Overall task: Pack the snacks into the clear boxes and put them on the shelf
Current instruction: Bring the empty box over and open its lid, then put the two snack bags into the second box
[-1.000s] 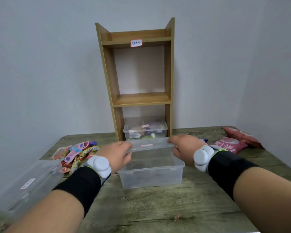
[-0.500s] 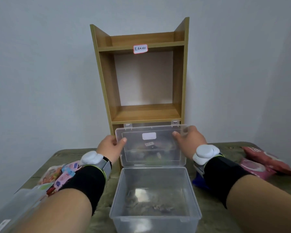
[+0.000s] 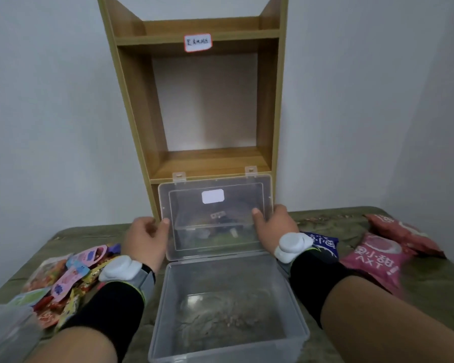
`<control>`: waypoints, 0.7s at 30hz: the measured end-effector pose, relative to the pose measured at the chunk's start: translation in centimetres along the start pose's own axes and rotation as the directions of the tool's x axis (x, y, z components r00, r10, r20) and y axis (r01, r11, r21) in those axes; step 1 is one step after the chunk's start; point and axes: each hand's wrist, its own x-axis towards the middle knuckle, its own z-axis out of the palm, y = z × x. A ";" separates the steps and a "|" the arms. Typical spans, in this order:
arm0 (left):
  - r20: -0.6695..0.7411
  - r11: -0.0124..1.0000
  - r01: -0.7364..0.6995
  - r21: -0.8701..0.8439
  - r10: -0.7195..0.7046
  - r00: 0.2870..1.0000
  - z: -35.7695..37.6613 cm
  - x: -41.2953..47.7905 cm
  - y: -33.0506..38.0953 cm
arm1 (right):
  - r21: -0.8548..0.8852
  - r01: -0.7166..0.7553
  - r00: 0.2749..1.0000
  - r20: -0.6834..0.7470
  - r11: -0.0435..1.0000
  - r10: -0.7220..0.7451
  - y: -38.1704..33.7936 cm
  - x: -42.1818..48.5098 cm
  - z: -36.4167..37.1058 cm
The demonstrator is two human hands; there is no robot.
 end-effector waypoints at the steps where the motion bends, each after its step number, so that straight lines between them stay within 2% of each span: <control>1: -0.055 0.997 -0.063 -0.036 0.061 0.997 -0.4 -0.3 0.8 | 0.027 -0.001 1.000 -0.012 1.000 0.001 0.2 -0.2 -0.4; 3: -0.075 0.977 -0.202 -0.068 0.197 0.978 -0.8 -1.5 3.2 | 0.069 -0.002 0.999 -0.038 0.998 0.005 0.8 -0.6 -1.5; 6: 0.003 0.930 -0.365 -0.042 0.366 0.931 0.5 -4.1 7.6 | 0.107 -0.026 0.997 -0.069 0.994 0.033 2.8 -0.5 -4.2; 9: 0.086 0.898 -0.425 -0.110 0.435 0.897 3.5 -7.0 12.2 | 0.109 -0.075 0.990 -0.108 0.991 0.087 5.9 -0.1 -7.7; 11: 0.164 0.890 -0.420 -0.176 0.447 0.879 6.1 -8.7 15.1 | 0.036 -0.077 0.985 -0.152 0.996 0.081 8.0 0.1 -9.9; 14: 0.311 0.904 -0.363 -0.228 0.421 0.852 11.1 -10.9 18.7 | -0.108 -0.127 0.976 -0.193 0.986 0.105 11.0 0.5 -13.0; 16: 0.406 0.933 -0.285 -0.218 0.352 0.843 14.7 -11.9 20.3 | -0.168 -0.202 0.966 -0.197 0.965 0.168 12.9 0.9 -14.6; 21: 0.546 0.987 -0.157 0.028 0.116 0.830 21.9 -12.5 21.3 | -0.145 -0.280 0.957 -0.115 0.949 0.265 17.5 2.3 -15.8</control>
